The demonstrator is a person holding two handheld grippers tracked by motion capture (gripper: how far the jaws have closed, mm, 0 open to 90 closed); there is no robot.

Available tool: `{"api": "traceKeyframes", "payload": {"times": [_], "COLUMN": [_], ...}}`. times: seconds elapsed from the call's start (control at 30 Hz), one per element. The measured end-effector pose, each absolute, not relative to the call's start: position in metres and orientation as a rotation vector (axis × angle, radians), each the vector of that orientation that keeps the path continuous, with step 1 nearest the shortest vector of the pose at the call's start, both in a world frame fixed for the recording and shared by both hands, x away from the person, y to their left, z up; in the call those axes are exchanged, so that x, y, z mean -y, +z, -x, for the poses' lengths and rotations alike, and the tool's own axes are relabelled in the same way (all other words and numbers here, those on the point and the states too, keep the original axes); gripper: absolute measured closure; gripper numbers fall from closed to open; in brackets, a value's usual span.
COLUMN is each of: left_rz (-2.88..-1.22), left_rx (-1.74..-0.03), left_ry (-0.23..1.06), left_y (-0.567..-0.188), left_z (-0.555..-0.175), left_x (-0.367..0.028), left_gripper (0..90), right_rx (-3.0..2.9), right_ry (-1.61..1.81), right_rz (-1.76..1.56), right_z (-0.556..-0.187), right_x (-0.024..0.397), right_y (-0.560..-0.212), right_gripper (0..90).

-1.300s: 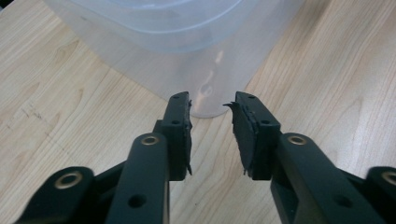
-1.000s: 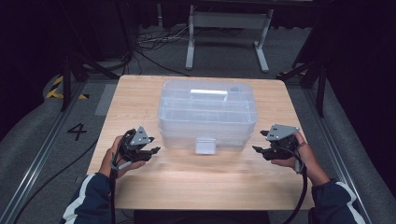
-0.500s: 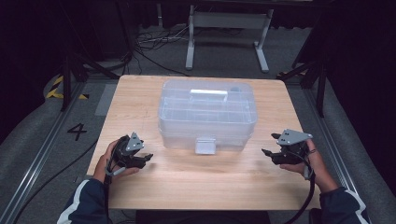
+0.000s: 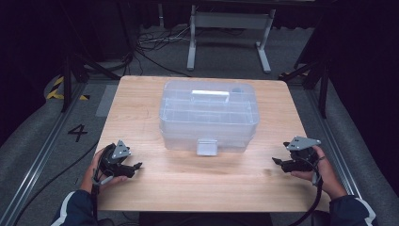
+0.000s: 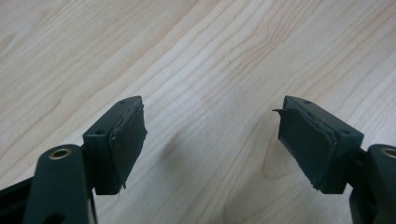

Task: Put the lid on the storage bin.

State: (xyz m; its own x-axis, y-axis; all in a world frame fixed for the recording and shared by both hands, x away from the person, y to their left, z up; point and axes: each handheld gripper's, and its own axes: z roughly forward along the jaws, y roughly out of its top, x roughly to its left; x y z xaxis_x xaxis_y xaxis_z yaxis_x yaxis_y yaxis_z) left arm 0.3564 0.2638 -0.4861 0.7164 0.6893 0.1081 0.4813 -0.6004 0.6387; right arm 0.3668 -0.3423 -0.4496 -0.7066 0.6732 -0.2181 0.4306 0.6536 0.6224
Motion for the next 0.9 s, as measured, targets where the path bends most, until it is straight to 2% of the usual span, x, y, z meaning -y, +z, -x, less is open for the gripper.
{"api": "traceKeyframes", "payload": {"times": [0.33, 0.4, 0.5, 0.9], "left_rz": [-2.277, -2.206, -2.202, -2.196], "left_rx": [-0.931, -0.964, -0.985, -1.014], "left_ry": [0.395, 0.337, 0.356, 0.349], "left_y": [-0.494, -0.500, -0.500, -0.501], "left_z": [-0.348, -0.345, -0.344, -0.343], "left_x": [-0.279, -0.287, -0.289, -0.288], "left_gripper": [21.2, 21.1, 17.8, 16.9], "right_rx": [-2.419, -2.429, -2.423, -2.358], "right_ry": [0.811, 0.830, 0.856, 1.012], "right_rz": [-0.987, -1.000, -1.024, -1.140], "right_z": [-0.369, -0.369, -0.367, -0.361], "right_x": [0.364, 0.366, 0.371, 0.384], "right_y": [-0.463, -0.471, -0.481, -0.496], "right_gripper": [22.1, 20.6, 21.5, 20.0]}}
